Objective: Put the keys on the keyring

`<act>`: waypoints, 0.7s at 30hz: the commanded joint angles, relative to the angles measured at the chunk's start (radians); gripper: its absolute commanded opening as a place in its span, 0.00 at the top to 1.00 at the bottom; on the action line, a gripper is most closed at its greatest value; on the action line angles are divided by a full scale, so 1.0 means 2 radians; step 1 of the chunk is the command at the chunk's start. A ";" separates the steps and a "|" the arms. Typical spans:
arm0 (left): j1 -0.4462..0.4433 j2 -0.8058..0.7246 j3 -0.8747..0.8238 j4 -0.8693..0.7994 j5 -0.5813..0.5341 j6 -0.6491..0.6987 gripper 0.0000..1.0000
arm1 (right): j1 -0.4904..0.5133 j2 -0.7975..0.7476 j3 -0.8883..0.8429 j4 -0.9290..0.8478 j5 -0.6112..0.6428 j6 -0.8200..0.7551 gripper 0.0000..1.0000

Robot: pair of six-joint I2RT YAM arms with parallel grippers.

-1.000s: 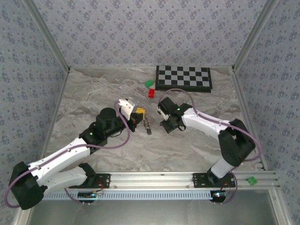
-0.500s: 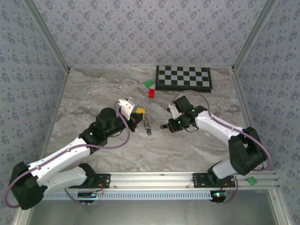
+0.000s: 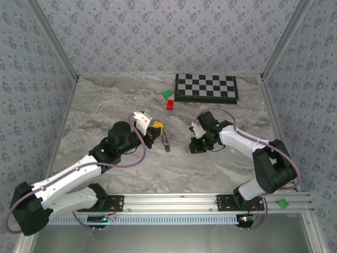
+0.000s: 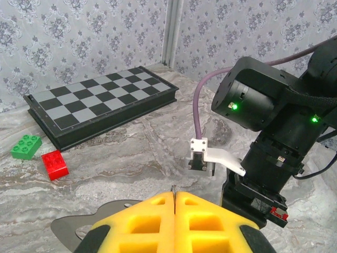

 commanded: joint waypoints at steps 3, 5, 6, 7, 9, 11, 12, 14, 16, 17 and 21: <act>-0.002 -0.002 0.005 0.013 0.005 0.003 1.00 | 0.008 -0.011 -0.018 0.031 0.030 0.002 1.00; -0.002 -0.001 0.006 0.012 0.005 0.003 1.00 | 0.014 -0.020 -0.026 0.049 0.045 0.000 1.00; -0.003 -0.001 0.005 0.012 0.004 0.003 1.00 | 0.017 -0.026 -0.030 0.057 0.054 -0.001 1.00; -0.002 0.000 0.005 0.013 0.004 0.004 1.00 | 0.020 -0.033 -0.033 0.064 0.062 -0.001 1.00; -0.002 0.000 0.005 0.013 0.003 0.003 1.00 | 0.024 -0.047 -0.040 0.078 0.067 -0.002 1.00; -0.003 0.000 0.005 0.013 0.004 0.003 1.00 | 0.031 -0.065 -0.050 0.093 0.083 -0.003 1.00; -0.002 0.000 0.005 0.014 0.004 0.003 1.00 | 0.032 -0.072 -0.054 0.098 0.087 -0.003 1.00; -0.002 0.001 0.006 0.013 0.004 0.003 1.00 | 0.030 -0.075 -0.060 0.093 0.096 0.001 1.00; -0.003 0.002 0.006 0.013 0.005 0.003 1.00 | 0.030 -0.064 -0.056 0.075 0.095 0.000 1.00; -0.003 0.001 0.006 0.013 0.005 0.003 1.00 | 0.032 -0.060 -0.057 0.072 0.097 0.002 1.00; -0.002 0.001 0.005 0.014 0.006 0.001 1.00 | 0.052 -0.051 -0.080 0.087 0.119 0.013 1.00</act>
